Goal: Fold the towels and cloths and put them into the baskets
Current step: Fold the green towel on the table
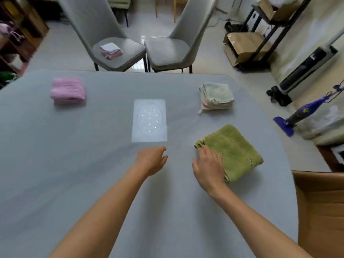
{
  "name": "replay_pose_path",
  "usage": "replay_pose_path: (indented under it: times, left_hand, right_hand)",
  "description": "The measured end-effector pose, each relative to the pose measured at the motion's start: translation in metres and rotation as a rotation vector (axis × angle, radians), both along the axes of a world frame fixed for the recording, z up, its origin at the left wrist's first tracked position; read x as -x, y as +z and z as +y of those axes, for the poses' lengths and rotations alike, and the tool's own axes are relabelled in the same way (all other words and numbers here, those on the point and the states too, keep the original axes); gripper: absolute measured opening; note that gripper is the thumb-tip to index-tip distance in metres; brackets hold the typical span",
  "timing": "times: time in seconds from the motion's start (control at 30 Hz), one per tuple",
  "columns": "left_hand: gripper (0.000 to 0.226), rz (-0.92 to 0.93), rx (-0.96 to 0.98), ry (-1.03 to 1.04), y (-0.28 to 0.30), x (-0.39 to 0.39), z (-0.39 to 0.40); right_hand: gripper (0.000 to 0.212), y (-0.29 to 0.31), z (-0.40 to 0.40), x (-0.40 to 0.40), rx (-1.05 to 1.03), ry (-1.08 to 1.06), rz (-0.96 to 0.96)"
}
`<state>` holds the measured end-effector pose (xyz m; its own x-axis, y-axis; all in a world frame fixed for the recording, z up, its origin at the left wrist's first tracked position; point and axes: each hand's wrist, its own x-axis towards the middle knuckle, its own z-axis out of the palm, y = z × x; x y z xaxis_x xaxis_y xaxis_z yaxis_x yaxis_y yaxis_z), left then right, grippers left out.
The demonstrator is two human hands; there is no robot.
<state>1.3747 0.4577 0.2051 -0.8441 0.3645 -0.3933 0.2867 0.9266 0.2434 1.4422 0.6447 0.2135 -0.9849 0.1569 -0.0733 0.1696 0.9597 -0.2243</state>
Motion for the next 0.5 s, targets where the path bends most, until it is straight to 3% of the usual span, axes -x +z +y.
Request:
replay_pose_path:
  times: [0.13,0.33,0.5]
  left_hand:
    - [0.041,-0.035,0.054,0.240,0.018,-0.080,-0.133]
    - [0.039,-0.066,-0.024,0.739,0.029,-0.249,-0.314]
    - [0.028,-0.040,-0.007,1.315,0.021,-0.479,-0.444]
  right_hand:
    - [0.028,0.023,-0.138,-0.017,0.013,0.435,-0.161]
    - [0.029,0.031,-0.337,-0.103,0.014,0.881,-0.323]
    - [0.022,0.027,-0.527,-0.243,-0.082,1.353,-0.412]
